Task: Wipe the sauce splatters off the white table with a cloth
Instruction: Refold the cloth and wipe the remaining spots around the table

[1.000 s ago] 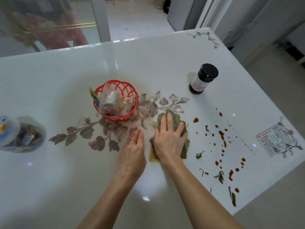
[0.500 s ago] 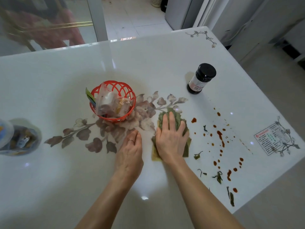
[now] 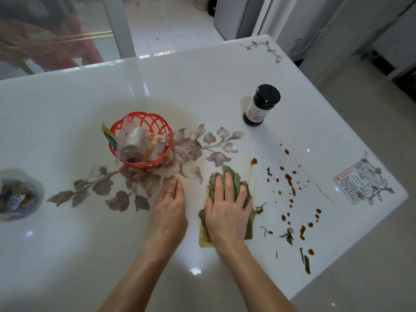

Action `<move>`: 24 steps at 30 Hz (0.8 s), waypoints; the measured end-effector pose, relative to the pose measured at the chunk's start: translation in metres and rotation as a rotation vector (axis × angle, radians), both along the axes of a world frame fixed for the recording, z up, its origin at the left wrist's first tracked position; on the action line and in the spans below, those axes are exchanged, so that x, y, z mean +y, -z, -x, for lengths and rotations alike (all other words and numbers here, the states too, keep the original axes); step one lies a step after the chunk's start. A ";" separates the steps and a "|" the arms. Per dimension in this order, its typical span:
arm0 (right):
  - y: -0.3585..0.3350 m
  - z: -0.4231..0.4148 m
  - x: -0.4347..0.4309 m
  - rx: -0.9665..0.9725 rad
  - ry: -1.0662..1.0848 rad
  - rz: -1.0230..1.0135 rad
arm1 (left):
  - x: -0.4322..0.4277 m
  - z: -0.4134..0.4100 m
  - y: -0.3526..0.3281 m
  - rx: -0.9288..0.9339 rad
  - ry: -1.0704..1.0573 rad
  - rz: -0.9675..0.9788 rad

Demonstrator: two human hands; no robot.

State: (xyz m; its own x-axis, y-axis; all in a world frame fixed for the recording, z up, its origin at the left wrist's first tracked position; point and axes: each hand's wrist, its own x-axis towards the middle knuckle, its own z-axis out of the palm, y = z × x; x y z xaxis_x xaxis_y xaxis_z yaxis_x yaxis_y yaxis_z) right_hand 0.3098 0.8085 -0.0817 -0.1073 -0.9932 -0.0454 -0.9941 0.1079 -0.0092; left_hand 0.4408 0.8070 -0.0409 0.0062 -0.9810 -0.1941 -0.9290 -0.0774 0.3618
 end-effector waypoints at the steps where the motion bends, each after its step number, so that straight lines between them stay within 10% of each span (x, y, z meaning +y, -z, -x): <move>1: 0.000 0.003 -0.003 -0.001 -0.016 -0.001 | 0.000 0.001 -0.001 -0.007 0.000 -0.002; 24: 0.004 0.043 0.025 -0.038 0.035 0.060 | 0.003 0.001 0.005 -0.001 -0.017 -0.021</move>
